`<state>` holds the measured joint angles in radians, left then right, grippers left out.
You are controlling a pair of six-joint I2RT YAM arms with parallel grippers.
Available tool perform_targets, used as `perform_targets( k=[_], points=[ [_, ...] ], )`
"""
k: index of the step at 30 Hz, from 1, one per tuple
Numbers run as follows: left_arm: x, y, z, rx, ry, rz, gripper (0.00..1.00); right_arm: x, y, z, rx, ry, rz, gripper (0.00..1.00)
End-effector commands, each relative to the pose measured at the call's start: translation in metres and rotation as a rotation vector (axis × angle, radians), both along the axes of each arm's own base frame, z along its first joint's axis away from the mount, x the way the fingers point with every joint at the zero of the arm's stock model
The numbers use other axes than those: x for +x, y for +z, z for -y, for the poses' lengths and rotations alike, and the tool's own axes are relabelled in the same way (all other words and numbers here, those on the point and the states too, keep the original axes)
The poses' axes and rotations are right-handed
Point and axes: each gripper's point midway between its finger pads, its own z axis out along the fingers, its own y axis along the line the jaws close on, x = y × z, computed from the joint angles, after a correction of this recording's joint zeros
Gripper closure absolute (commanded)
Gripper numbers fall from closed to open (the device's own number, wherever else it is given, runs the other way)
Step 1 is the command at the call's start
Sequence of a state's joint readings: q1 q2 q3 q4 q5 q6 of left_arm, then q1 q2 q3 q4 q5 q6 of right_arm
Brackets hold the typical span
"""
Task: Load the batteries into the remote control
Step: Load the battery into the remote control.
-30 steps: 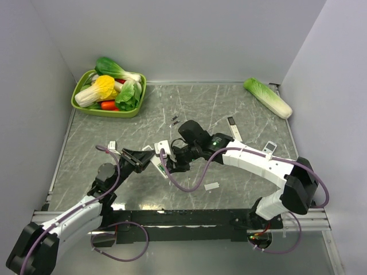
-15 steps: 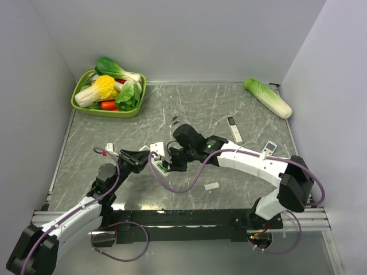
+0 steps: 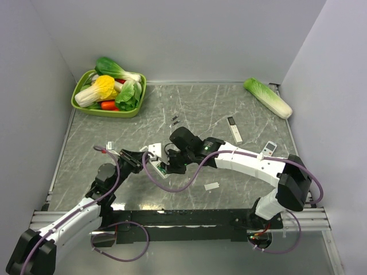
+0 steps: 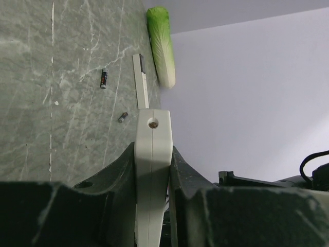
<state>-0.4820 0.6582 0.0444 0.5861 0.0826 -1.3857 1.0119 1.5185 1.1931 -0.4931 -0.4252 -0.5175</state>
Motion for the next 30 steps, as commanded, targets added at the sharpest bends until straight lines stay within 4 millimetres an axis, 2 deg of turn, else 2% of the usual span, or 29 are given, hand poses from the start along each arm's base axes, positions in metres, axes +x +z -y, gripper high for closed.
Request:
perform_targets(
  k=[1, 3, 9, 10, 14, 16, 17, 18, 20, 22, 24, 25, 26, 30],
  points=[
    [-0.021, 0.097, 0.013, -0.186, -0.114, 0.286, 0.99, 0.017, 0.000, 0.006, -0.023, -0.140, -0.004, 0.76],
    [-0.019, 0.091, 0.012, -0.172, -0.100, 0.279, 0.99, 0.021, 0.007, 0.007, -0.003, -0.176, -0.021, 0.69],
    [-0.012, 0.075, 0.007, -0.159, -0.057, 0.235, 0.98, 0.028, 0.036, 0.013, 0.107, -0.262, -0.077, 0.62],
    [-0.011, 0.072, 0.006, -0.157, -0.051, 0.228, 0.99, 0.034, 0.041, 0.017, 0.128, -0.285, -0.089, 0.62],
    [-0.011, 0.070, 0.005, -0.159, -0.043, 0.230, 0.98, 0.031, 0.064, 0.022, 0.236, -0.313, -0.203, 0.45],
    [-0.012, 0.071, 0.004, -0.160, -0.040, 0.240, 0.99, 0.031, 0.068, 0.024, 0.270, -0.325, -0.266, 0.39],
    [-0.012, 0.072, 0.004, -0.163, -0.040, 0.245, 0.99, 0.035, 0.070, 0.028, 0.288, -0.365, -0.319, 0.33],
    [-0.012, 0.074, 0.003, -0.168, -0.040, 0.253, 0.98, 0.027, 0.069, 0.027, 0.300, -0.343, -0.374, 0.29],
    [-0.013, 0.076, 0.003, -0.164, -0.041, 0.267, 0.99, 0.026, 0.070, 0.028, 0.336, -0.370, -0.456, 0.22],
    [-0.014, 0.081, 0.003, -0.168, -0.041, 0.290, 0.99, 0.017, 0.080, 0.023, 0.384, -0.340, -0.540, 0.18],
    [-0.015, 0.084, 0.003, -0.169, -0.042, 0.306, 0.99, 0.007, 0.076, 0.020, 0.391, -0.317, -0.612, 0.16],
    [-0.015, 0.085, 0.003, -0.165, -0.041, 0.312, 0.99, 0.007, 0.082, 0.017, 0.419, -0.315, -0.637, 0.15],
    [-0.015, 0.086, 0.003, -0.164, -0.042, 0.316, 0.99, 0.007, 0.076, 0.017, 0.417, -0.330, -0.656, 0.16],
    [-0.016, 0.087, 0.003, -0.151, -0.044, 0.329, 0.99, 0.005, 0.081, 0.014, 0.471, -0.332, -0.684, 0.16]
  ],
)
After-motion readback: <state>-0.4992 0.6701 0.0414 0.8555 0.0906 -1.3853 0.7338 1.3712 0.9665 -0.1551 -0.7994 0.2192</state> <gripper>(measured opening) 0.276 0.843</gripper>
